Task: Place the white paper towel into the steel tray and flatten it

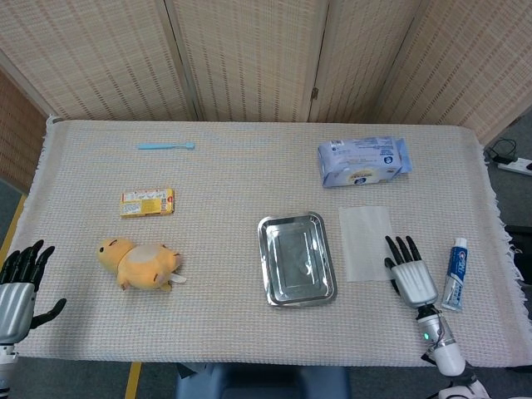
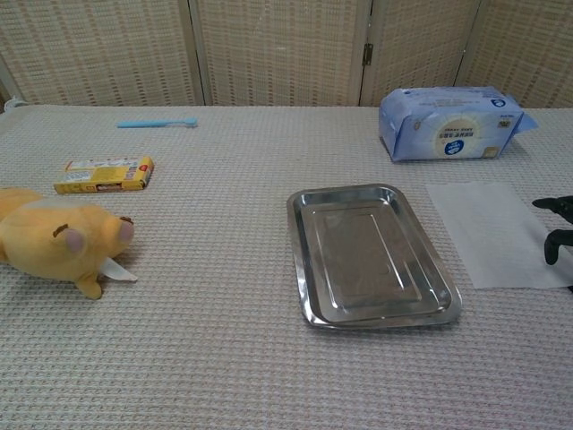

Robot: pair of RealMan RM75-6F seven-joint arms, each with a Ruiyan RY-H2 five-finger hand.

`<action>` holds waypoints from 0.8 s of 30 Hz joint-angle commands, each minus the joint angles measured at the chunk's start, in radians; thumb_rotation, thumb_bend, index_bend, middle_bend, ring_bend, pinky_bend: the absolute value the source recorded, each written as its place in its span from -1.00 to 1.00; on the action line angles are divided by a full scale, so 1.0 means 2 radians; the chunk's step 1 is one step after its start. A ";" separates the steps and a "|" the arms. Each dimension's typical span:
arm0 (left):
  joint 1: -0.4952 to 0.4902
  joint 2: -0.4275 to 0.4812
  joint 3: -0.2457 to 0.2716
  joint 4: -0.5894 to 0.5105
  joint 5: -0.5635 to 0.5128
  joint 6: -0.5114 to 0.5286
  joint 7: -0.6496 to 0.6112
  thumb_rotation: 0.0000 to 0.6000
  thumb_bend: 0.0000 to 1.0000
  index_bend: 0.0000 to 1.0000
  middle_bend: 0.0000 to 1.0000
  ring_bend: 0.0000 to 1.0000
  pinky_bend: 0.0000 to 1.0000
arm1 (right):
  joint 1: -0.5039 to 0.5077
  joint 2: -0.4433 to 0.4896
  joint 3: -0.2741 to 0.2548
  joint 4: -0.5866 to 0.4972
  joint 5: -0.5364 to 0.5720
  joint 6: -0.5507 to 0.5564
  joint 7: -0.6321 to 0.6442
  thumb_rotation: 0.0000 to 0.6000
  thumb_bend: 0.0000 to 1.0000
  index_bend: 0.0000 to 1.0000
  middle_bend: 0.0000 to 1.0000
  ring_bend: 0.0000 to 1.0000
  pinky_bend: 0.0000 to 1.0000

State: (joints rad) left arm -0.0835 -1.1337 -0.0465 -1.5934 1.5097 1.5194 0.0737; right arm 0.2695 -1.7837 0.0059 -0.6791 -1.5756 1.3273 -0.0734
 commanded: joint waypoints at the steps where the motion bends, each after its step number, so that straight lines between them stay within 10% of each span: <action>1: 0.000 0.000 0.000 0.000 0.000 0.000 0.001 1.00 -0.43 -0.93 -0.96 -1.00 -1.00 | 0.002 -0.008 -0.001 0.013 -0.004 0.007 0.008 1.00 -0.28 0.00 -0.78 -0.89 -1.00; 24: 0.003 0.000 0.000 0.003 0.007 0.009 0.000 1.00 -0.37 -0.96 -0.96 -1.00 -1.00 | 0.004 -0.026 -0.007 0.053 -0.011 0.029 0.035 1.00 0.06 0.21 -0.62 -0.64 -1.00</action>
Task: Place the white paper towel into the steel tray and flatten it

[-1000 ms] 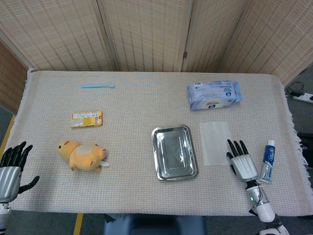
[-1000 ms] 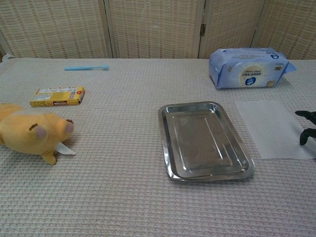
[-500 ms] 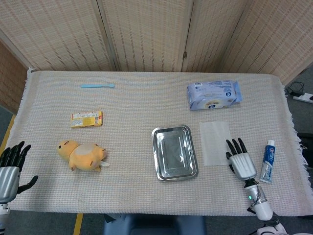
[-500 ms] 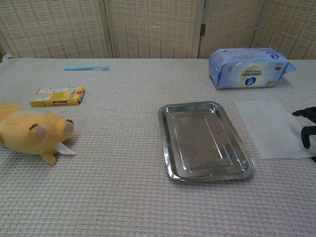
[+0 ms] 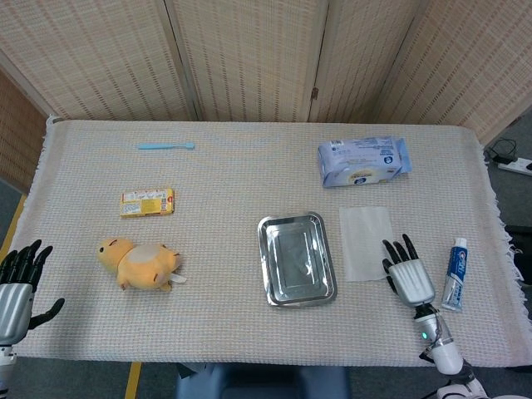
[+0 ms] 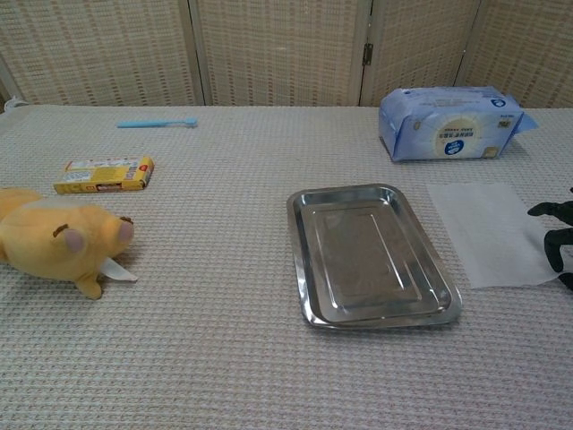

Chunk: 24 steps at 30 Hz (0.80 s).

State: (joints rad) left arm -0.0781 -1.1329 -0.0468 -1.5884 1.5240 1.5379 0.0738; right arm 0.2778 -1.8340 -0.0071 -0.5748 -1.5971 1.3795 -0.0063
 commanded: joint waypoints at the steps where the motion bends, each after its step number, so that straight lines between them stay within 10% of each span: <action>1: 0.000 0.000 0.000 0.000 0.000 0.000 0.001 1.00 -0.37 -0.96 -0.96 -1.00 -1.00 | 0.000 -0.001 0.000 0.001 -0.001 0.005 0.003 1.00 0.06 0.21 -0.62 -0.64 -1.00; 24: -0.001 -0.002 0.002 -0.002 0.004 -0.002 0.007 1.00 -0.36 -0.97 -0.96 -1.00 -1.00 | 0.030 0.051 0.069 -0.124 0.000 0.128 -0.008 1.00 0.06 0.26 -0.54 -0.57 -1.00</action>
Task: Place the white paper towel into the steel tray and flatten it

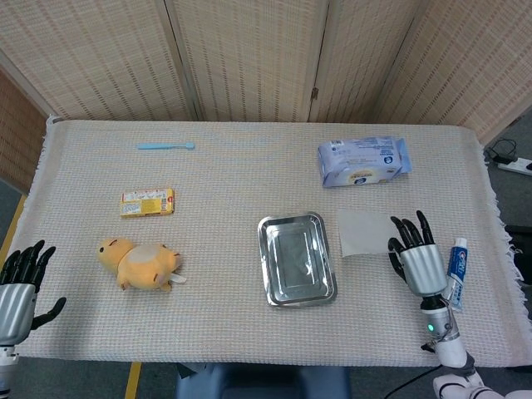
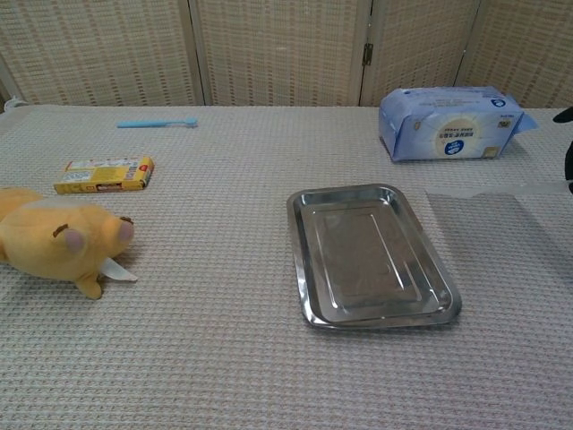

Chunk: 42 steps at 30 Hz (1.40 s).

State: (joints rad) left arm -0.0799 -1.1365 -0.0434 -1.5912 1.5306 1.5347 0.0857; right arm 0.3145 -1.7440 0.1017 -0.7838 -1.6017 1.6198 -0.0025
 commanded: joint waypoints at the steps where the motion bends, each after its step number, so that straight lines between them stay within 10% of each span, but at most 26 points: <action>1: 0.000 0.000 0.001 -0.001 0.001 0.000 0.002 1.00 -0.36 -0.97 -0.96 -1.00 -1.00 | 0.016 0.006 0.020 -0.027 0.003 0.011 -0.014 1.00 0.06 0.26 -0.54 -0.57 -1.00; 31: -0.002 0.006 -0.002 0.002 -0.010 -0.010 -0.027 1.00 -0.37 -0.96 -0.96 -1.00 -1.00 | 0.204 -0.059 0.149 -0.046 0.049 -0.054 -0.014 1.00 0.07 0.26 -0.47 -0.51 -1.00; 42: 0.000 0.013 -0.004 0.008 -0.012 -0.006 -0.044 1.00 -0.36 -0.96 -0.96 -1.00 -1.00 | 0.234 -0.118 0.114 0.027 0.032 -0.048 0.032 1.00 0.08 0.27 -0.46 -0.51 -1.00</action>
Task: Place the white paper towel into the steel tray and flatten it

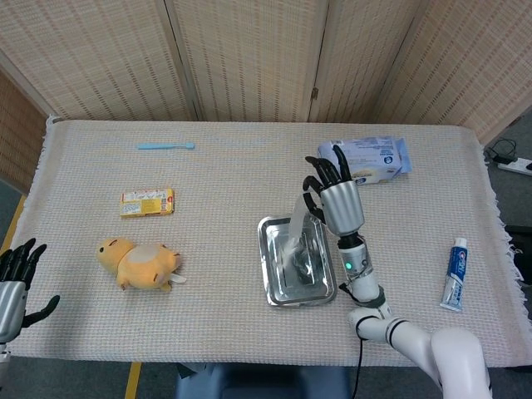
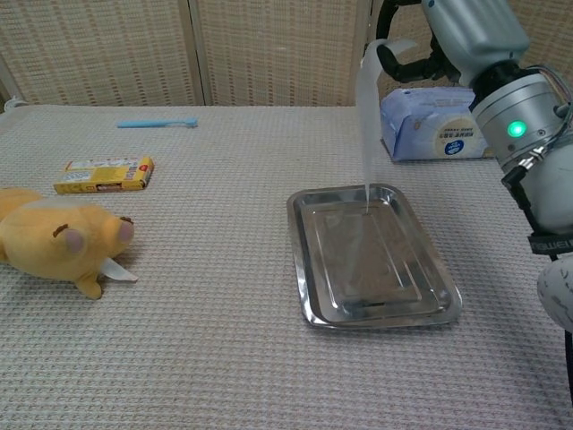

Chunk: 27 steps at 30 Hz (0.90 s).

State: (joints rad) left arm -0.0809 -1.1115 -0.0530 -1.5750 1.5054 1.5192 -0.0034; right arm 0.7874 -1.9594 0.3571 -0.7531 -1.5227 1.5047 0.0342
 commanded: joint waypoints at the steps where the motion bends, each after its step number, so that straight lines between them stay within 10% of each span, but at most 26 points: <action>1: 0.002 0.001 0.001 -0.001 0.001 0.003 0.001 1.00 -0.36 -0.96 -0.96 -1.00 -1.00 | -0.007 -0.011 -0.021 0.016 -0.012 0.016 0.017 1.00 0.08 0.27 -0.46 -0.51 -1.00; 17: 0.000 -0.005 0.001 0.000 -0.002 -0.002 0.019 1.00 -0.36 -0.96 -0.96 -1.00 -1.00 | -0.119 0.037 -0.158 -0.030 -0.061 0.032 -0.003 1.00 0.09 0.31 -0.44 -0.50 -1.00; 27: 0.000 -0.005 0.001 0.001 -0.002 -0.001 0.017 1.00 -0.36 -0.96 -0.96 -1.00 -1.00 | -0.156 0.065 -0.182 -0.074 -0.071 0.037 -0.022 1.00 0.09 0.31 -0.43 -0.50 -1.00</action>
State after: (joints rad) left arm -0.0801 -1.1206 -0.0514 -1.5730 1.5011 1.5166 0.0316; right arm 0.4844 -1.8384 -0.0012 -0.8906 -1.6606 1.5758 -0.0013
